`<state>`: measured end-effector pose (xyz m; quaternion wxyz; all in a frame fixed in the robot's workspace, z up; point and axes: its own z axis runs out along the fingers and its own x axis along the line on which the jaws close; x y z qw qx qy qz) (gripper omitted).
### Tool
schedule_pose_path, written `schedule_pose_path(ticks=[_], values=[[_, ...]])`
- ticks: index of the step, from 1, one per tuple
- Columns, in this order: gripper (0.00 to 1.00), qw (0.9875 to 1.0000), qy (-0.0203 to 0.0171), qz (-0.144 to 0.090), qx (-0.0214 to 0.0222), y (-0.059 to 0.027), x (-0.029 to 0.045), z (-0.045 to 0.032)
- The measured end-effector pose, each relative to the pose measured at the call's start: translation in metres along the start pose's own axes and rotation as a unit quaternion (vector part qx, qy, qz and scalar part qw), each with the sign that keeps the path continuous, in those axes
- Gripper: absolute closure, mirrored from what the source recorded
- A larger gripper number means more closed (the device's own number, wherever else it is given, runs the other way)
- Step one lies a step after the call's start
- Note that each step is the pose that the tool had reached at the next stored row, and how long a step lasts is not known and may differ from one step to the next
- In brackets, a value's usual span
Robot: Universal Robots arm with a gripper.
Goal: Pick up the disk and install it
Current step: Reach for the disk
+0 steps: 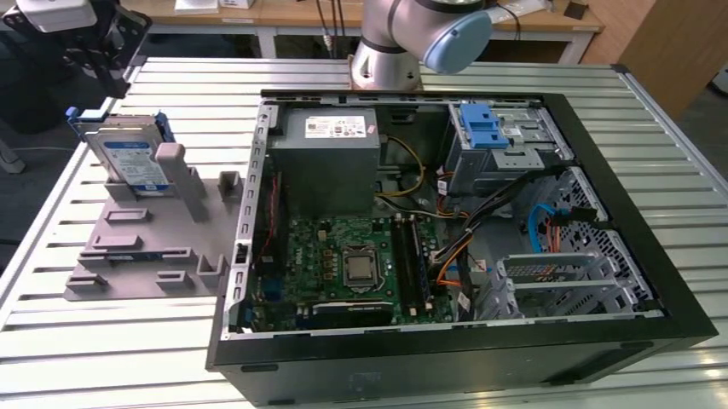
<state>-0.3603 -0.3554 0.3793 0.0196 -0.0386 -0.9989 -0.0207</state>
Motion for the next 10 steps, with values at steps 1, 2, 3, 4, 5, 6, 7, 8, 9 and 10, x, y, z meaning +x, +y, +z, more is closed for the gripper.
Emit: schedule_pose_path(ticks=[1, 2, 3, 4, 5, 6, 7, 8, 9, 10], values=[[0.89, 1.0000, 0.0000, 0.000, 0.0000, 0.0005, 0.0011, 0.0001], [0.89, 1.0000, 0.0000, 0.000, 0.0000, 0.0010, 0.0022, 0.0002], [0.89, 1.0000, 0.0000, 0.000, 0.0000, 0.0014, 0.0034, 0.0003], [0.89, 1.0000, 0.0000, 0.000, 0.0000, 0.0019, 0.0046, 0.0004], [0.89, 1.0000, 0.0000, 0.000, 0.0000, 0.0025, 0.0058, 0.0006], [0.89, 1.0000, 0.0000, 0.000, 0.0000, 0.0030, 0.0069, 0.0007], [0.89, 1.0000, 0.0000, 0.000, 0.0000, 0.0034, 0.0081, 0.0009], [0.89, 1.0000, 0.0000, 0.000, 0.0000, 0.0039, 0.0092, 0.0011], [0.89, 1.0000, 0.0000, 0.000, 0.0000, 0.0044, 0.0102, 0.0011], [0.89, 1.0000, 0.0000, 0.000, 0.0000, 0.0048, 0.0113, 0.0013]])
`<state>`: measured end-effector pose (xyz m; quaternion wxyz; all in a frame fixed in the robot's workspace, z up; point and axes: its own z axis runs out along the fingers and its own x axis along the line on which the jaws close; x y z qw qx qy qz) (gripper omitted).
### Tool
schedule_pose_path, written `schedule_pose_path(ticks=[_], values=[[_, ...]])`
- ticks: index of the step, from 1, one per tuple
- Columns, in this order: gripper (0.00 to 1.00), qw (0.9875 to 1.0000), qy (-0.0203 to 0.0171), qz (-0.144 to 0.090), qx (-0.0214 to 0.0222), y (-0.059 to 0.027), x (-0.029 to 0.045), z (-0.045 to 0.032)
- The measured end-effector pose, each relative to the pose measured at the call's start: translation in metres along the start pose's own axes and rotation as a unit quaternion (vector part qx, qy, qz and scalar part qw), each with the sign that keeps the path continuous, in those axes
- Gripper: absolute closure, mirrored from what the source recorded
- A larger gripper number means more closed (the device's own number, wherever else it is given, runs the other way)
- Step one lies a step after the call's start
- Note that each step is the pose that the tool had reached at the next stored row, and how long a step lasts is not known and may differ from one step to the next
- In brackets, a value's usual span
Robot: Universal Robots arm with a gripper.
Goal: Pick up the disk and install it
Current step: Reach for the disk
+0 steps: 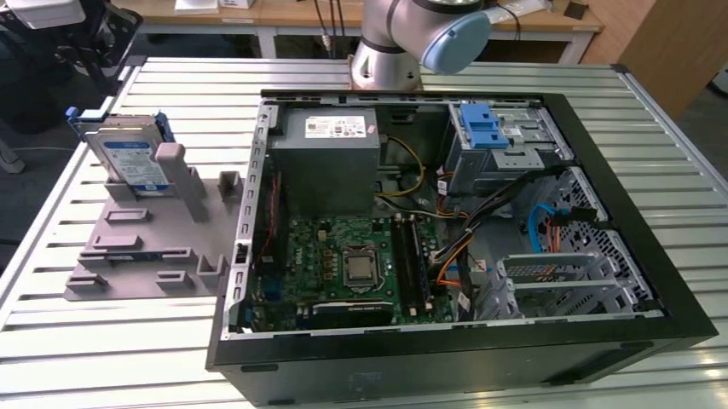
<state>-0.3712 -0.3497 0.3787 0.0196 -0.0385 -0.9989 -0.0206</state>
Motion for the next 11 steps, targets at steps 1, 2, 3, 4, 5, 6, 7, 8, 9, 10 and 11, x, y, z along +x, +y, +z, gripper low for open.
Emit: schedule_pose_path(ticks=[1, 2, 3, 4, 5, 6, 7, 8, 9, 10, 11], values=[[0.89, 1.0000, 0.0000, 0.000, 0.0000, 0.0004, 0.0011, 0.0001], [0.89, 1.0000, 0.0000, 0.000, 0.0000, 0.0007, 0.0021, 0.0002], [0.89, 1.0000, 0.0000, 0.000, 0.0000, 0.0009, 0.0030, 0.0003], [0.89, 1.0000, 0.0000, 0.000, 0.0000, 0.0011, 0.0040, 0.0005], [0.89, 1.0000, 0.0000, 0.000, 0.0000, 0.0014, 0.0052, 0.0006], [0.89, 1.0000, 0.0000, 0.000, 0.0000, 0.0017, 0.0065, 0.0008], [0.89, 1.0000, 0.0000, 0.000, 0.0000, 0.0020, 0.0077, 0.0009], [0.89, 1.0000, 0.0000, 0.000, 0.0000, 0.0023, 0.0089, 0.0011], [0.89, 1.0000, 0.0000, 0.000, 0.0000, 0.0026, 0.0101, 0.0013], [0.89, 1.0000, 0.0000, 0.000, 0.0000, 0.0029, 0.0114, 0.0014], [0.89, 1.0000, 0.0000, 0.000, 0.0000, 0.0033, 0.0126, 0.0016]])
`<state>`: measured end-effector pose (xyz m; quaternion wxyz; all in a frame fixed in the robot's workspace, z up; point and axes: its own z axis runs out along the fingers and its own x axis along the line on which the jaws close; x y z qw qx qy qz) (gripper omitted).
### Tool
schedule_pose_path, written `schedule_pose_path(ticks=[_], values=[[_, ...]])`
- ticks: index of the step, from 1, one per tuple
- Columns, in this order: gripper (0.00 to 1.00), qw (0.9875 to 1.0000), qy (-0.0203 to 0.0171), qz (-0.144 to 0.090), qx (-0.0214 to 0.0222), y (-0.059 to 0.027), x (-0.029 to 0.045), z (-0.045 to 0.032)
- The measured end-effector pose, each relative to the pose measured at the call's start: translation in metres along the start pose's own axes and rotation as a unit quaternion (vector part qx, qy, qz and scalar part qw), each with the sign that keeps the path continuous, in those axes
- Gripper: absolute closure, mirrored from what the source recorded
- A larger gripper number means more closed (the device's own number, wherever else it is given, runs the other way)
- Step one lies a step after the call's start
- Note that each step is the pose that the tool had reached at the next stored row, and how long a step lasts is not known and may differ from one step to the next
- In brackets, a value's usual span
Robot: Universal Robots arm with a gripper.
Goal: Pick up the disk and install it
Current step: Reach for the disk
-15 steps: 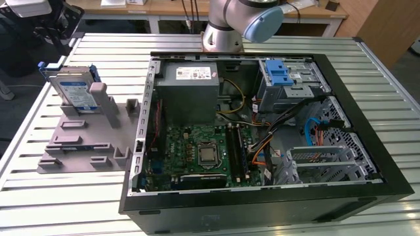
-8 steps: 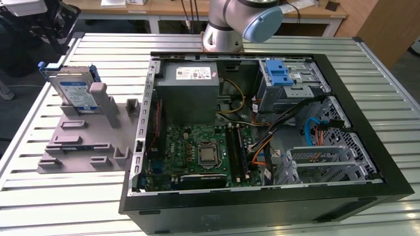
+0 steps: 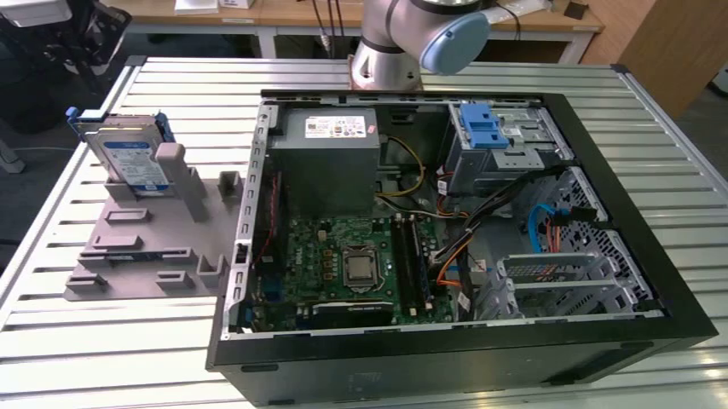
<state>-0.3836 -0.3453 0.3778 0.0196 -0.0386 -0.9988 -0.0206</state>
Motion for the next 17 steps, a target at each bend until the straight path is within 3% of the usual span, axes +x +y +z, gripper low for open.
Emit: schedule_pose_path(ticks=[9, 17], values=[[0.89, 1.0000, 0.0000, 0.000, 0.0000, 0.0023, 0.0115, 0.0019], [0.89, 1.0000, 0.0000, 0.000, 0.0000, 0.0021, 0.0291, 0.0041]])
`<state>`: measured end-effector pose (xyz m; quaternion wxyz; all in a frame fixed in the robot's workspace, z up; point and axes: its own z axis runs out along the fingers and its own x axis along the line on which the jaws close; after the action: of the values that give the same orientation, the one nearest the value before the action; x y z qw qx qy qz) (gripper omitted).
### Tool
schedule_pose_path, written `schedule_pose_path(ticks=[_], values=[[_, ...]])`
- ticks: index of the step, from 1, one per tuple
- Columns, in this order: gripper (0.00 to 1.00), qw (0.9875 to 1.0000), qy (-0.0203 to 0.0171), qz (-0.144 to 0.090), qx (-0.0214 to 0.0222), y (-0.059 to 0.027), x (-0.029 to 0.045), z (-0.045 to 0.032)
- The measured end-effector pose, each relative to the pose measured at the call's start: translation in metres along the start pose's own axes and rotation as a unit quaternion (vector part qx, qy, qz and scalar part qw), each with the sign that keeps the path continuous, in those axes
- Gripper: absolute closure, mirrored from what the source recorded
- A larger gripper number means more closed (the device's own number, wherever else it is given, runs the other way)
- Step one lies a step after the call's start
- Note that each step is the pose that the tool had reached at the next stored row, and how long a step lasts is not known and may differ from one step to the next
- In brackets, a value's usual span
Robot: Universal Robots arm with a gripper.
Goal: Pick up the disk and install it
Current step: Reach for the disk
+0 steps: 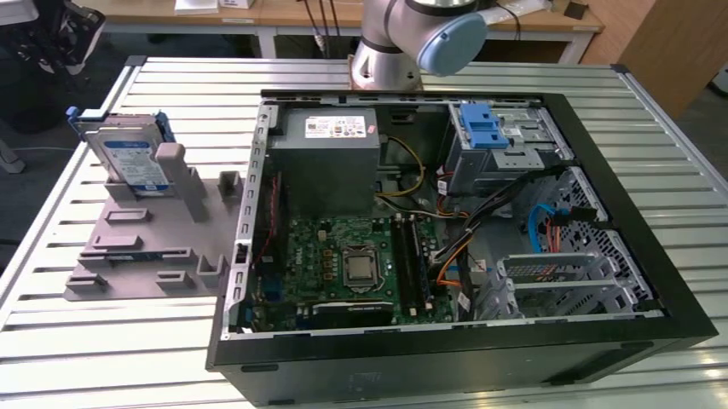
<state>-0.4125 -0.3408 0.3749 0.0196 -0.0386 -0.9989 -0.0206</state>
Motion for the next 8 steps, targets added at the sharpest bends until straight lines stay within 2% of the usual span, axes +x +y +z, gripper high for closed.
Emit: schedule_pose_path(ticks=[3, 8], values=[[0.89, 1.0000, 0.0000, 0.000, 0.0000, -0.0002, 0.0041, 0.0007], [0.89, 1.0000, 0.0001, 0.000, 0.0000, -0.0002, 0.0046, 0.0008]])
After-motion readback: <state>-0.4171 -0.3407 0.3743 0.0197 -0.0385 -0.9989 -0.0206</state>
